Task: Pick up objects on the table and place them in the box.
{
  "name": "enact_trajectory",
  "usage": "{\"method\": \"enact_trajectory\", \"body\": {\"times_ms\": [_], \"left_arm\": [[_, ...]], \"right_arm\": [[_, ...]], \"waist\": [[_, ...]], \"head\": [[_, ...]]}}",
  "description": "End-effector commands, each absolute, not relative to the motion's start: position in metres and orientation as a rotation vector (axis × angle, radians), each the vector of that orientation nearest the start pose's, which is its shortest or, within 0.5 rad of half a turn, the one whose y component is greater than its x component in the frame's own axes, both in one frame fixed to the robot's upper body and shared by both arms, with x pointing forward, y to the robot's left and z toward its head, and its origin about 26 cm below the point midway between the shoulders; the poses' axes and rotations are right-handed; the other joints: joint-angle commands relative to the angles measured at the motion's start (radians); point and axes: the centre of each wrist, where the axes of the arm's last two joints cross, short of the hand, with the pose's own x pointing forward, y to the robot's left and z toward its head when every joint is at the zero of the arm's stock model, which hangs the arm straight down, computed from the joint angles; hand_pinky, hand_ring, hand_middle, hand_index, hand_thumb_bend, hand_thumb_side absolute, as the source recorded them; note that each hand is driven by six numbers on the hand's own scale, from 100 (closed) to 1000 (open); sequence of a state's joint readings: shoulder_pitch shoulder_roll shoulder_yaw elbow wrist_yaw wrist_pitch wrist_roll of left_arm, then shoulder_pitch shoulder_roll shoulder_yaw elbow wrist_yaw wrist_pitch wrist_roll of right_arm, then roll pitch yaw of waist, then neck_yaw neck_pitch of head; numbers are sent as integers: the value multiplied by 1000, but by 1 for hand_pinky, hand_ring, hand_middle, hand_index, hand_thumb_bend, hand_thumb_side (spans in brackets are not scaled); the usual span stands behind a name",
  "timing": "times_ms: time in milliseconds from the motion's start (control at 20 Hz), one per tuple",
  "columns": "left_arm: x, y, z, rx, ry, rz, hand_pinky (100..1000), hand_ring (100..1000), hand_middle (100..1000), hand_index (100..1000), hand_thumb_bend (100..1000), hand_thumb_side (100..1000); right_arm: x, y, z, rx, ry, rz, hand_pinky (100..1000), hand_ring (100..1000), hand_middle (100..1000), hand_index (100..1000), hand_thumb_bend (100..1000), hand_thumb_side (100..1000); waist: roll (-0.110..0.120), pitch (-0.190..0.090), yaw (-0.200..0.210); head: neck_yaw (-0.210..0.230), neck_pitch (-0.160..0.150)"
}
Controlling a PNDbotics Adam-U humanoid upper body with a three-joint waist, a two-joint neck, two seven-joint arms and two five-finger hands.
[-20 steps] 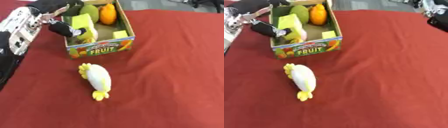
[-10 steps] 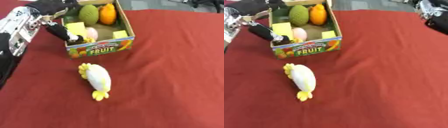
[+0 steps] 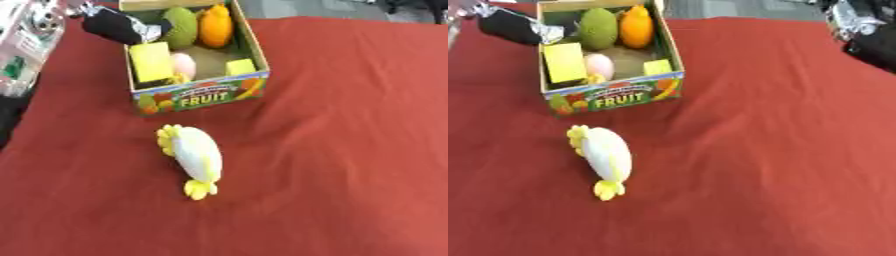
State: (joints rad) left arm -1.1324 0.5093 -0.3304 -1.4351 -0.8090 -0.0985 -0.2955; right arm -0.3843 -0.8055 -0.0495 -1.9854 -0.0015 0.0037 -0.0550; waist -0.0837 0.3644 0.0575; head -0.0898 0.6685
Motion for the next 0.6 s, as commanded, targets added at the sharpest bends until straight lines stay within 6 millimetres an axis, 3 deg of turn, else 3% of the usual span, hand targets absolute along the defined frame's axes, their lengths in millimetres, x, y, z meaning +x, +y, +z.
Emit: {"method": "enact_trajectory", "body": {"times_ms": [50,350,600], "left_arm": [[385,171,366,-1325,2439,1811,912,906,816,917,364,586],[360,165,328,-1021,2285,2009,903,890,811,912,359,595],[334,168,308,-796,2144,2159,911,899,829,921,372,617]], "right_arm": [[288,-328,298,-697,-2310,744,913,882,594,834,100,477],[287,-329,299,-710,-2313,741,913,882,594,834,100,475],[287,-330,299,-712,-2310,743,914,882,594,834,100,475]], "waist": [[13,-25,3],[20,-30,15],[22,-33,20]], "head": [[-16,6],[-35,-2],[-47,-14]]}}
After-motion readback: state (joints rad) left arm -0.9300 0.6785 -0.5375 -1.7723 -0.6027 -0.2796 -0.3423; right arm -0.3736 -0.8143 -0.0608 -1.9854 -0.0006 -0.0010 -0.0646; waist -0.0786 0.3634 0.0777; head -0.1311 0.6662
